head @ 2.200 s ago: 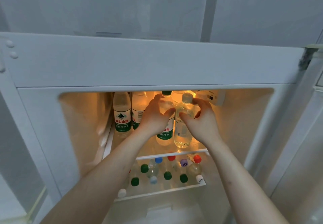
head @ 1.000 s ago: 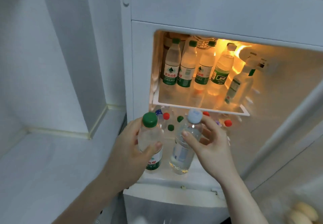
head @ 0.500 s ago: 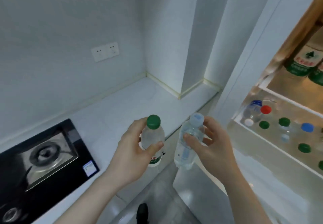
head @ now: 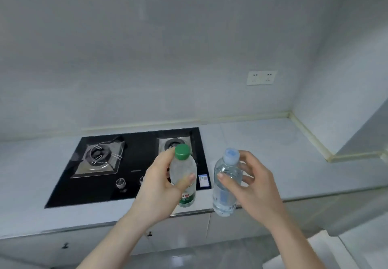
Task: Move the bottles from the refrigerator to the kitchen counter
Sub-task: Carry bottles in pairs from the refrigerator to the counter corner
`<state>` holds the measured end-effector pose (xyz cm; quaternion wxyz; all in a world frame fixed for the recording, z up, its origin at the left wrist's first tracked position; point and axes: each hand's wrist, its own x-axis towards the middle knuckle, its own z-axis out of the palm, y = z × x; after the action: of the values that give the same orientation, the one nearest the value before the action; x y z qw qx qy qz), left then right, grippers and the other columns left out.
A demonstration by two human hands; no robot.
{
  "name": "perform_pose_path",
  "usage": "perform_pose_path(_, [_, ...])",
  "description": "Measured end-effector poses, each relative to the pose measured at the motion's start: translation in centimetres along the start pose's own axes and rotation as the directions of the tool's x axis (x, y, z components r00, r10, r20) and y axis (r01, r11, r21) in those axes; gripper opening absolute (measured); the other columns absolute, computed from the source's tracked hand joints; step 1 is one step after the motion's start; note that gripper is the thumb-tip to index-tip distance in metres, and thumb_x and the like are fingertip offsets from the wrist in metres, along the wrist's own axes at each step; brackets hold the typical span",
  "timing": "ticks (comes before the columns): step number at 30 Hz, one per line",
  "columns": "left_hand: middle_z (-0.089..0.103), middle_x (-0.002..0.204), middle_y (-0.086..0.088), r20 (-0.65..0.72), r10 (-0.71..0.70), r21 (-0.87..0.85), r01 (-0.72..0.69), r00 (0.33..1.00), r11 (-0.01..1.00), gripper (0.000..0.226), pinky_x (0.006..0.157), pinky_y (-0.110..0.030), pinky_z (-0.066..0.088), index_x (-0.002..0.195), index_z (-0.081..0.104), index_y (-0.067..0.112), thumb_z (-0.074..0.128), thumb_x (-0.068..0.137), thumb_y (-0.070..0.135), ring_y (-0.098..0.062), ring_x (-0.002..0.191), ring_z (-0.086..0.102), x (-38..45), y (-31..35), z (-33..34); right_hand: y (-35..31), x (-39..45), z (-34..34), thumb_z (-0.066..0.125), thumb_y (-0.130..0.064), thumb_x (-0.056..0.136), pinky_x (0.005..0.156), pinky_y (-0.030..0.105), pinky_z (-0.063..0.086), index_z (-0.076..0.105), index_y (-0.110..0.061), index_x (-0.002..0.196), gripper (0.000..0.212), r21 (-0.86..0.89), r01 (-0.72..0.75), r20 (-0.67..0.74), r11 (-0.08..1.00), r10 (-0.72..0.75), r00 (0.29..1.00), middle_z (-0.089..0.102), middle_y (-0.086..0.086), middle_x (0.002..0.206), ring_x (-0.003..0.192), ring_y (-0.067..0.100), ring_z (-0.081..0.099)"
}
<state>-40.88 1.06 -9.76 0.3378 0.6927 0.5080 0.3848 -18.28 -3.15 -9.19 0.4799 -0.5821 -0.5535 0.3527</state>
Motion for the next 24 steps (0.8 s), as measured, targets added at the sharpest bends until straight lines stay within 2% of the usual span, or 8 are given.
perform_pose_path(11, [0.065, 0.121, 0.017, -0.241, -0.099, 0.065, 0.118, 0.965, 0.991, 0.049, 0.102, -0.04, 0.051, 0.129, 0.056, 0.041, 0.078, 0.088, 0.026, -0.009, 0.117, 0.061, -9.0, -10.6, -20.8, -7.1, -0.9, 22.9, 0.084, -0.026, 0.085, 0.099, 0.04, 0.057, 0.065, -0.039, 0.112, 0.036, 0.008, 0.15, 0.257, 0.989, -0.147, 0.955, 0.074, -0.019, 0.111, 0.11, 0.004, 0.068])
perform_pose_path(15, [0.066, 0.119, 0.017, -0.303, -0.139, 0.063, 0.166, 0.943, 0.984, 0.047, 0.101, -0.042, 0.051, 0.127, 0.056, 0.043, 0.078, 0.088, 0.029, -0.008, 0.116, 0.061, -12.4, -14.4, -27.4, -9.2, -2.0, 30.7, 0.084, -0.028, 0.084, 0.096, 0.038, 0.059, 0.065, -0.037, 0.116, 0.038, 0.041, 0.181, 0.317, 0.983, -0.185, 0.93, 0.073, -0.021, 0.113, 0.108, 0.002, 0.069])
perform_pose_path(19, [0.065, 0.117, 0.017, -0.39, -0.182, 0.037, 0.213, 0.903, 0.976, 0.044, 0.096, -0.046, 0.054, 0.124, 0.057, 0.044, 0.075, 0.084, 0.038, -0.011, 0.113, 0.061, -16.0, -17.2, -33.2, -11.5, -3.1, 37.8, 0.084, -0.031, 0.083, 0.094, 0.04, 0.061, 0.065, -0.036, 0.117, 0.039, 0.078, 0.195, 0.4, 0.978, -0.21, 0.892, 0.073, -0.017, 0.115, 0.11, 0.005, 0.07])
perform_pose_path(22, [0.065, 0.117, 0.017, -0.445, -0.211, 0.014, 0.242, 0.87, 0.97, 0.044, 0.094, -0.047, 0.054, 0.124, 0.057, 0.044, 0.074, 0.084, 0.039, -0.011, 0.115, 0.06, -18.1, -18.7, -36.7, -13.2, -3.4, 42.0, 0.083, -0.042, 0.079, 0.097, 0.044, 0.059, 0.066, -0.038, 0.117, 0.042, 0.103, 0.205, 0.447, 0.973, -0.229, 0.865, 0.073, -0.018, 0.117, 0.113, 0.006, 0.069])
perform_pose_path(24, [0.065, 0.116, 0.018, -0.487, -0.24, -0.011, 0.269, 0.84, 0.963, 0.042, 0.094, -0.046, 0.055, 0.123, 0.058, 0.043, 0.074, 0.084, 0.038, -0.009, 0.115, 0.06, -19.5, -19.8, -38.8, -14.3, -3.5, 44.9, 0.084, -0.039, 0.08, 0.096, 0.044, 0.059, 0.066, -0.039, 0.115, 0.04, 0.106, 0.227, 0.491, 0.968, -0.249, 0.835, 0.073, -0.02, 0.115, 0.112, 0.004, 0.069])
